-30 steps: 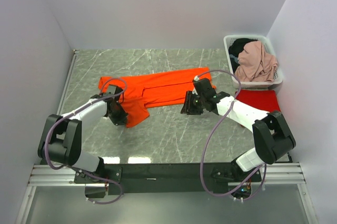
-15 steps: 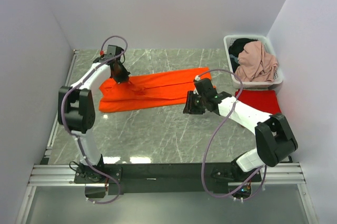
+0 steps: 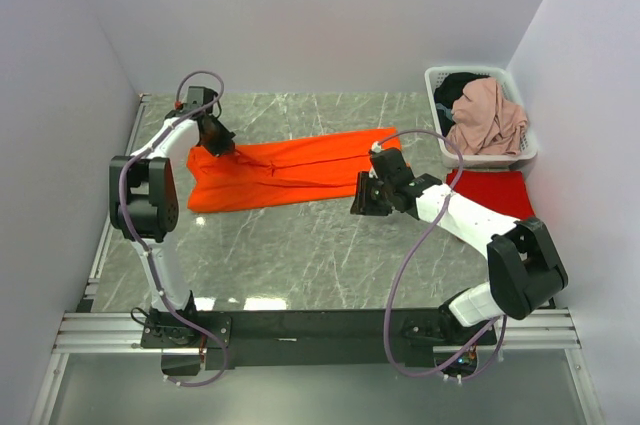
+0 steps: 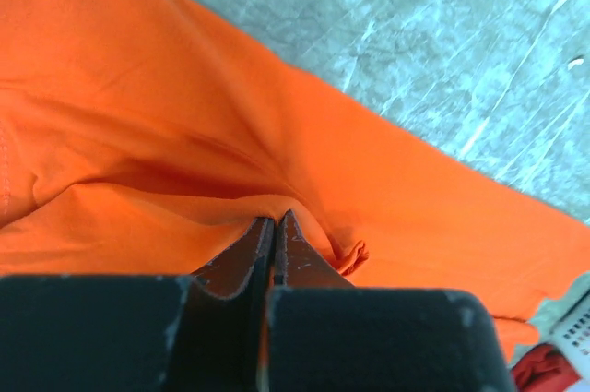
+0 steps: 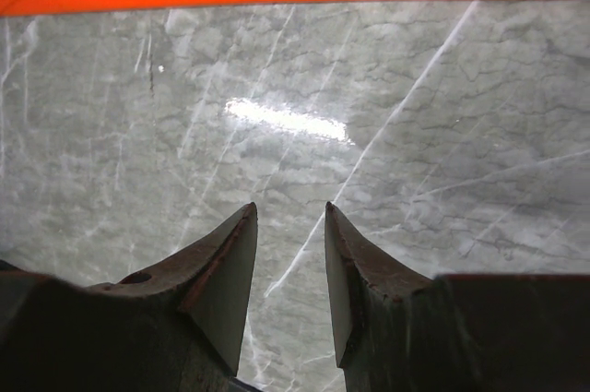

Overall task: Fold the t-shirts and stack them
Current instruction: Fold the tshirt

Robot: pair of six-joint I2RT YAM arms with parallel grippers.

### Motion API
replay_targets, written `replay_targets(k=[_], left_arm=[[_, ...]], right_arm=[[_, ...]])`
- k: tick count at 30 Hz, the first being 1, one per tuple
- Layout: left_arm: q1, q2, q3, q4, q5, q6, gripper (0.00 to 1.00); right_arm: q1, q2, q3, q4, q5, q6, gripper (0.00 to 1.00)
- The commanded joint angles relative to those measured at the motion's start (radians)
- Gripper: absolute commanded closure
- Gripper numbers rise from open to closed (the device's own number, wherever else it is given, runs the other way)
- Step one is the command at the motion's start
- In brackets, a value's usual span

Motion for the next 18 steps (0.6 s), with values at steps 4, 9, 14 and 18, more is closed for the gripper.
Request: replay_targets(k=[4, 9, 14, 18], left_arm=[[0.020, -0.020, -0.028, 0.106, 0.044, -0.059, 0.96], [0.027, -0.009, -0.045, 0.121, 0.032, -0.084, 0.96], [0.046, -0.032, -0.088, 0.155, 0.034, -0.121, 0.96], [0.050, -0.040, -0.099, 0.175, 0.026, -0.139, 0.94]], right_arm=[[-0.020, 0.032, 0.069, 0.023, 0.054, -0.047, 0.59], [-0.021, 0.144, 0.183, 0.037, 0.064, -0.081, 0.67], [-0.023, 0.280, 0.296, 0.051, 0.047, -0.085, 0.75], [-0.023, 0.368, 0.361, 0.074, 0.004, -0.075, 0.80]])
